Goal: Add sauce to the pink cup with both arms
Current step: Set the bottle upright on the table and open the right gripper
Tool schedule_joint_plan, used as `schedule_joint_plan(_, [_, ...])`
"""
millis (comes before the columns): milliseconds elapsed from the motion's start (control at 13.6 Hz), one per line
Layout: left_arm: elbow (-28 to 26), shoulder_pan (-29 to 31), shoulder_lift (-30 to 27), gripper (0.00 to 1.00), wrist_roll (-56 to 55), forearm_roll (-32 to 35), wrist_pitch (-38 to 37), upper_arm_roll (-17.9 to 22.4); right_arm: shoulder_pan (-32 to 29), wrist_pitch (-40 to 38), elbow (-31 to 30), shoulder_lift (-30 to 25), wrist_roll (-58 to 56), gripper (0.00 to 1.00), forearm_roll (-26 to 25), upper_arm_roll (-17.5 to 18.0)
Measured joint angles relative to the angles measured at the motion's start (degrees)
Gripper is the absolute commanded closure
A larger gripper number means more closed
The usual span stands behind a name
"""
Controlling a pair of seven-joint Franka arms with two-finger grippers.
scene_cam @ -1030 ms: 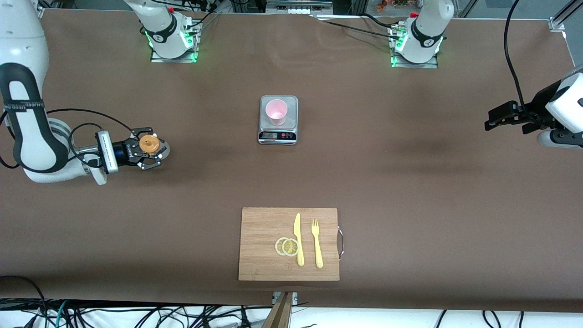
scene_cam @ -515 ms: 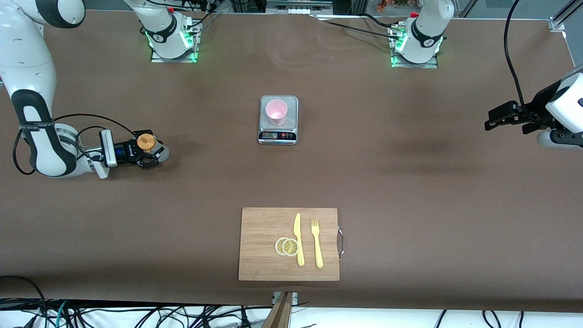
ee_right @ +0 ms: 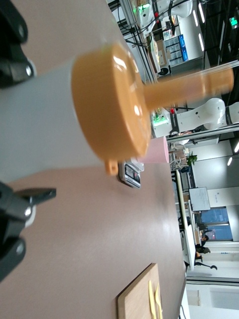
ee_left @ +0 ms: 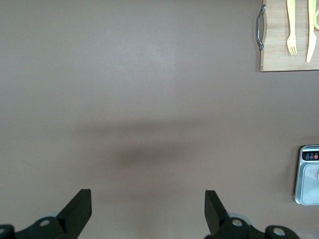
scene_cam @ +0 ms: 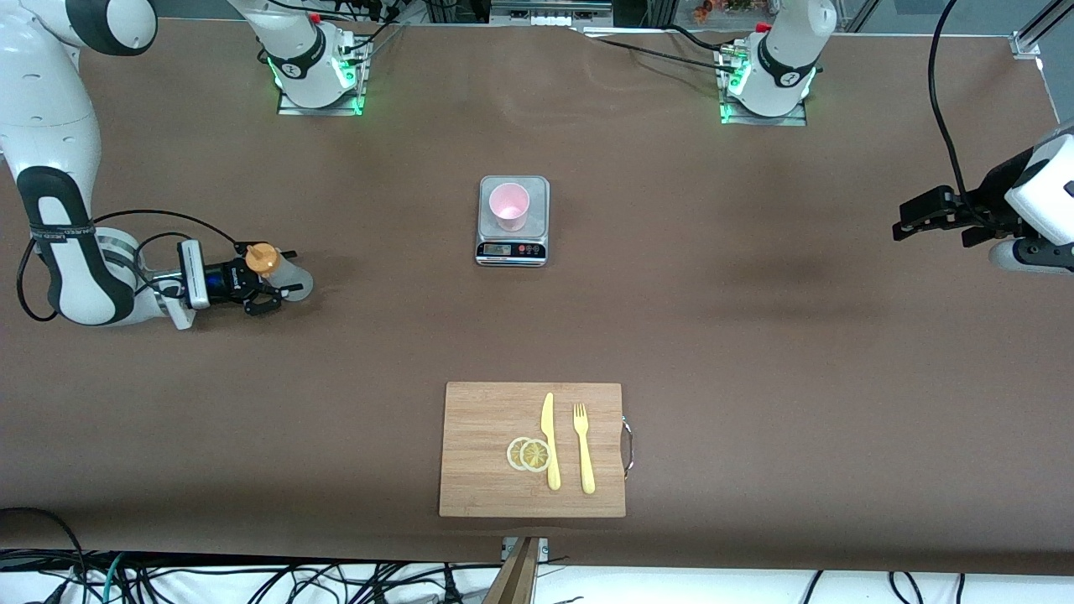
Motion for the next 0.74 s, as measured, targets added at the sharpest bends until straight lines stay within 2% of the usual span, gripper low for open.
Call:
schedule_joint_plan(221, [0.0, 0.0, 0.0, 0.0, 0.0, 0.0, 0.0, 0.0, 0.1, 0.0, 3.1, -0.1, 3.5, 0.0, -3.9, -1.1])
schedule_joint_plan(368, [0.0, 0.0, 0.0, 0.0, 0.0, 0.0, 0.0, 0.0, 0.1, -0.1, 4.8, -1.7, 8.4, 0.0, -9.0, -2.5])
schedule_joint_plan(515, [0.0, 0.0, 0.0, 0.0, 0.0, 0.0, 0.0, 0.0, 0.1, 1.1, 5.1, -5.9, 15.5, 0.0, -14.4, -3.4])
schedule_joint_plan(736, [0.0, 0.0, 0.0, 0.0, 0.0, 0.0, 0.0, 0.0, 1.3, 3.6, 4.1, -15.6, 31.2, 0.0, -20.7, -3.4])
